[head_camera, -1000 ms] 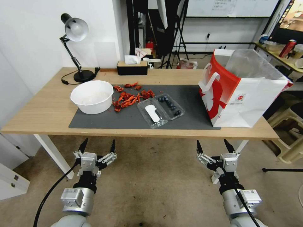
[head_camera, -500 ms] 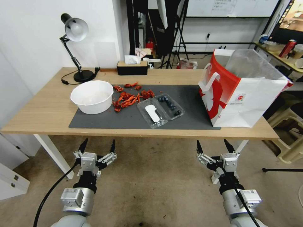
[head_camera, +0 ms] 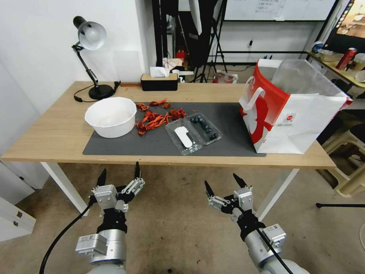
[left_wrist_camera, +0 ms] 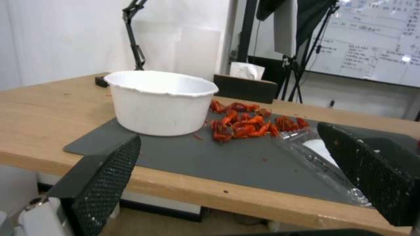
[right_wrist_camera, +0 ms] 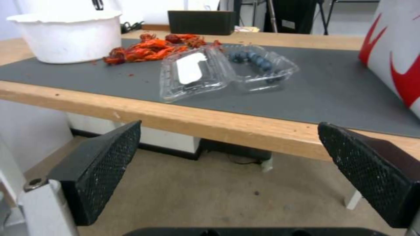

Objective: Close the takeout container lid, then place the container into the takeout bag.

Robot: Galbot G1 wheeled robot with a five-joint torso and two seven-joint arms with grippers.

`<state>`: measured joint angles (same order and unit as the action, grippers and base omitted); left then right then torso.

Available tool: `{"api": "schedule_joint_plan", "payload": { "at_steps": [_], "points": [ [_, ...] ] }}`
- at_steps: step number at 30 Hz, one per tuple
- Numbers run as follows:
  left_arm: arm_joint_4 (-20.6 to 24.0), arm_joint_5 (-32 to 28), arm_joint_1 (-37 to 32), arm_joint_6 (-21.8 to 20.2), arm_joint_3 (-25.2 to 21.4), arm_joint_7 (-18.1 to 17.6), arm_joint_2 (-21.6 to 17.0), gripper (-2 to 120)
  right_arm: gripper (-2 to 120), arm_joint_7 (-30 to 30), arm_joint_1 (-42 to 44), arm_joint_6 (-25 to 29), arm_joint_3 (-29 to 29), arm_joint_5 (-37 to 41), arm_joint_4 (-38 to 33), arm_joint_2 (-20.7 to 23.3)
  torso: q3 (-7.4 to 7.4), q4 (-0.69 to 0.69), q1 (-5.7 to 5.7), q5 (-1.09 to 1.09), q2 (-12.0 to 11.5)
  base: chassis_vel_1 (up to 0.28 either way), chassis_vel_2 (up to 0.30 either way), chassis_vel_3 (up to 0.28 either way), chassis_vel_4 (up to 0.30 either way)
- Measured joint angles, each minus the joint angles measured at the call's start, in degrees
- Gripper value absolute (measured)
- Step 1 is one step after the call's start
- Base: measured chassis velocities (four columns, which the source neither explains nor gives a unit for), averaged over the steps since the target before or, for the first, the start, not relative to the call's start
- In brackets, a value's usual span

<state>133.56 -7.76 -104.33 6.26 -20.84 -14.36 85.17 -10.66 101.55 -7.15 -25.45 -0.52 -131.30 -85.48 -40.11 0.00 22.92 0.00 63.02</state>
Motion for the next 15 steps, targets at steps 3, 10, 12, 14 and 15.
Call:
{"api": "schedule_joint_plan", "payload": {
  "at_steps": [3, 10, 12, 14, 15],
  "points": [
    [-0.4, 0.0, 0.1, 0.1, -0.3, 0.5, 0.2, 100, 100, 0.5, -0.3, 0.0, 0.0, 0.1, 0.0, 0.1, 0.00, 0.00, 0.00, 0.00, 0.0, 0.000, 0.000, 0.000, 0.000],
    [-1.7, 0.4, 0.3, 0.5, -0.3, 1.8, 0.9, 100, 100, 1.0, -1.4, -0.2, -0.3, 1.7, -0.5, 1.1, 0.00, 0.00, 0.00, 0.00, 0.0, 0.000, 0.000, 0.000, 0.000],
    [-2.6, 0.4, 0.5, 0.7, -0.4, 2.4, 0.6, 100, 100, 1.2, -2.4, -0.3, -0.7, 3.4, -0.5, 1.8, 0.00, 0.00, 0.00, 0.00, 0.0, 0.000, 0.000, 0.000, 0.000],
    [-2.9, 0.4, 0.6, 0.8, -0.6, 2.6, 0.4, 100, 100, 1.3, -3.0, -0.3, -0.8, 4.7, -0.5, 2.1, 0.00, 0.00, 0.00, 0.00, 0.0, 0.000, 0.000, 0.000, 0.000],
    [-3.3, 0.3, 0.8, 0.8, -0.8, 2.9, 0.2, 100, 100, 1.5, -3.7, -0.4, -1.1, 6.6, -0.5, 2.5, 0.00, 0.00, 0.00, 0.00, 0.0, 0.000, 0.000, 0.000, 0.000]
  ]
}}
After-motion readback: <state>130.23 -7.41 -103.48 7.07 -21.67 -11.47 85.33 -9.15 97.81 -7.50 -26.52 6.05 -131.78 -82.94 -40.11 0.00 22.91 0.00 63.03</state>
